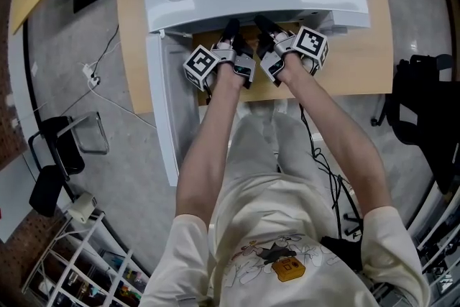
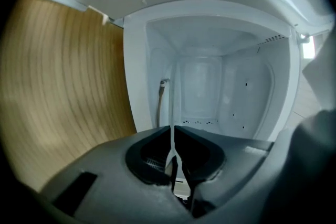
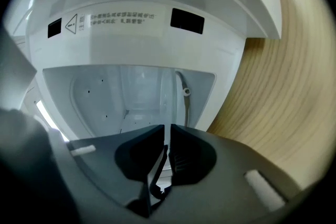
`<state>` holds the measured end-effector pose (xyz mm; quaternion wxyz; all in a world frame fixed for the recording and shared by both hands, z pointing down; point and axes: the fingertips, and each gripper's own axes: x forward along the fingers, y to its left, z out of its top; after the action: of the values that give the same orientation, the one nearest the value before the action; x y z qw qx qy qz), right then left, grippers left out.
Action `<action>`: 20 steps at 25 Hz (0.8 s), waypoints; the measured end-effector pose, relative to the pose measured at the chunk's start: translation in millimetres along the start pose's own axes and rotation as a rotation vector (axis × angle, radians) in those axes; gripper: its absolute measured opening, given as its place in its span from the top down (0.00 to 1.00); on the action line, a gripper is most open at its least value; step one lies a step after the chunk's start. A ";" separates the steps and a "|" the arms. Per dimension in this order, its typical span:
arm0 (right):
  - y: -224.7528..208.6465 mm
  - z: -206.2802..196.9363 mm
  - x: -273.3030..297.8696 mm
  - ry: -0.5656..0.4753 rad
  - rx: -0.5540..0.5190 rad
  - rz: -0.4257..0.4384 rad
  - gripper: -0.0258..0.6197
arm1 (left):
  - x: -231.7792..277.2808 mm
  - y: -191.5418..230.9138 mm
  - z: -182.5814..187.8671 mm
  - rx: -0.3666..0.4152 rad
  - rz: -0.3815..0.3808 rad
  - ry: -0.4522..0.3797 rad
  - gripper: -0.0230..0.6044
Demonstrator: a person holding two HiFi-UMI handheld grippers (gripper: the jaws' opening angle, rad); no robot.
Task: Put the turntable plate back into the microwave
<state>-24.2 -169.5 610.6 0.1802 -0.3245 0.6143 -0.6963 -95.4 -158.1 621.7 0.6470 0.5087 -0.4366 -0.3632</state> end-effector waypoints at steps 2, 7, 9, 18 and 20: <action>-0.8 1.6 0.8 0.003 -0.006 -0.004 0.95 | 2.2 1.8 0.0 0.001 0.005 0.006 0.93; 0.6 8.5 4.3 0.000 -0.019 -0.008 0.95 | 2.9 1.5 -11.3 -0.025 -0.009 0.030 0.93; 0.9 4.7 4.2 0.003 -0.023 -0.013 0.95 | -2.8 1.4 -13.1 -0.019 -0.016 0.037 0.94; -17.4 -8.1 -6.0 0.039 -0.045 -0.080 0.95 | -18.3 7.4 -19.8 -0.005 0.021 0.049 0.97; -18.0 -10.3 -3.0 0.044 -0.031 -0.068 0.95 | -18.8 6.8 -17.3 -0.004 0.018 0.040 0.97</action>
<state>-26.3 -156.7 627.1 0.1379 -0.3322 0.6175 -0.6995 -85.7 -133.5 622.9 0.6598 0.5107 -0.4276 -0.3479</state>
